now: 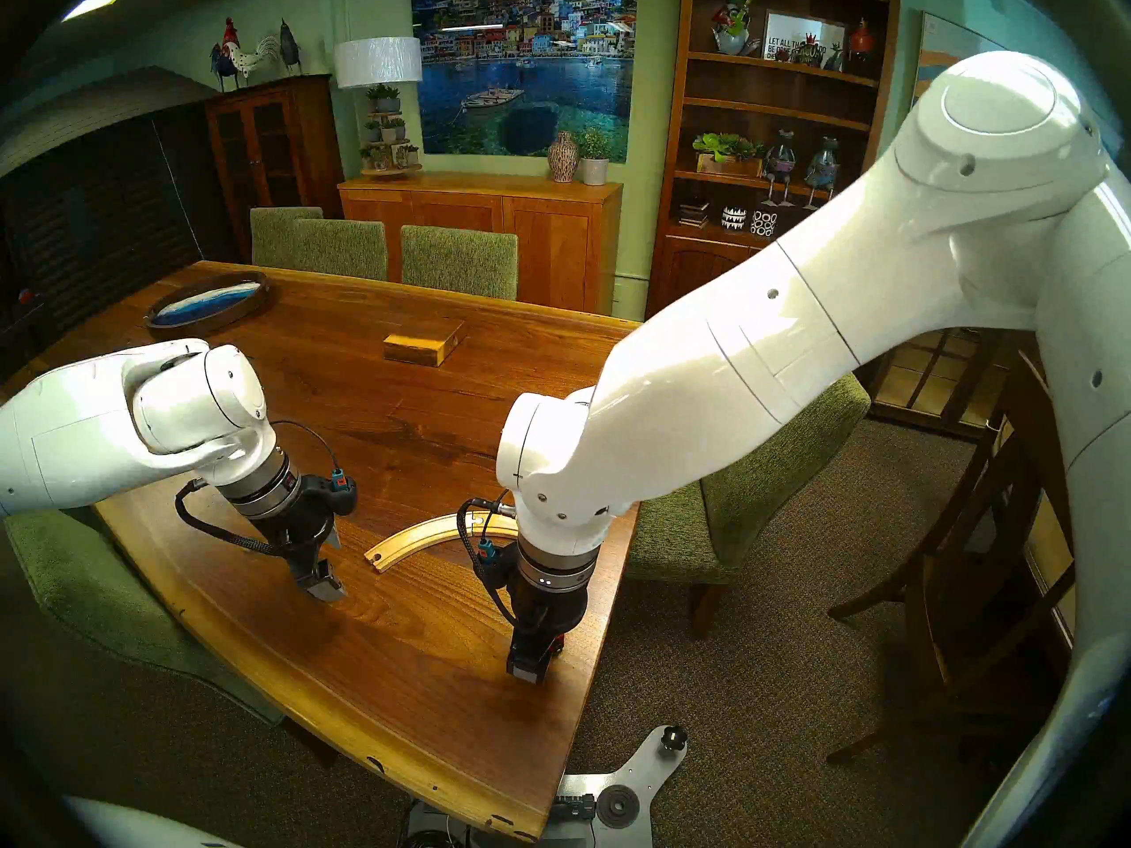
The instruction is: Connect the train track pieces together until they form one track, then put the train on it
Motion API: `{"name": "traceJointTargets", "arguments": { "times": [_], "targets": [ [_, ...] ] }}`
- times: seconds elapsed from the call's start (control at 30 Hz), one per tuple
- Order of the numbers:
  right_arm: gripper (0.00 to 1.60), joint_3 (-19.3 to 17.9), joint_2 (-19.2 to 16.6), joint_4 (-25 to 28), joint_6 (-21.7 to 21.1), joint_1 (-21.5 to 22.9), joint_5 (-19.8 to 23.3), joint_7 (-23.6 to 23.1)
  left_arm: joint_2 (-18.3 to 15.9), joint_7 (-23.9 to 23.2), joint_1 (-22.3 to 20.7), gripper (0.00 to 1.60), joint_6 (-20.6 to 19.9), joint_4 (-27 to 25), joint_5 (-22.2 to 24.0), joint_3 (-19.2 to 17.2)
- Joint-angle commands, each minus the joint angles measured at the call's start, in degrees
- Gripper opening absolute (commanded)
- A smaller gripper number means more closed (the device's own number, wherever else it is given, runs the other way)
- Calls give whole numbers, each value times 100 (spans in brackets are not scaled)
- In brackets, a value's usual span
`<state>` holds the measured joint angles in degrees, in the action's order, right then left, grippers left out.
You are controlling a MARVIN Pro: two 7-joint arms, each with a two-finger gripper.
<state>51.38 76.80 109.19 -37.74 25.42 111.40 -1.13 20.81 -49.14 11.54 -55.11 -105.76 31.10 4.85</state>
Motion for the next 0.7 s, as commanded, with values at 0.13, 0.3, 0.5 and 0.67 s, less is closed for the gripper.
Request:
{"name": "traceJointTargets", "arguments": {
  "times": [0.13, 0.3, 0.5, 0.67],
  "targets": [
    [77, -4, 113, -289, 8, -70, -226, -237, 6, -36, -201, 160, 11, 15, -5, -122],
    [21, 0, 159, -343, -10, -55, -251, -291, 5, -35, -201, 160, 11, 15, -5, -122],
    [0, -11, 220, -359, -92, 42, -216, -294, 5, -34, -200, 160, 11, 15, -4, -122],
    [0, -1, 130, -358, -233, 293, -239, -381, 0, -26, -193, 160, 11, 16, 1, -124]
  ]
}}
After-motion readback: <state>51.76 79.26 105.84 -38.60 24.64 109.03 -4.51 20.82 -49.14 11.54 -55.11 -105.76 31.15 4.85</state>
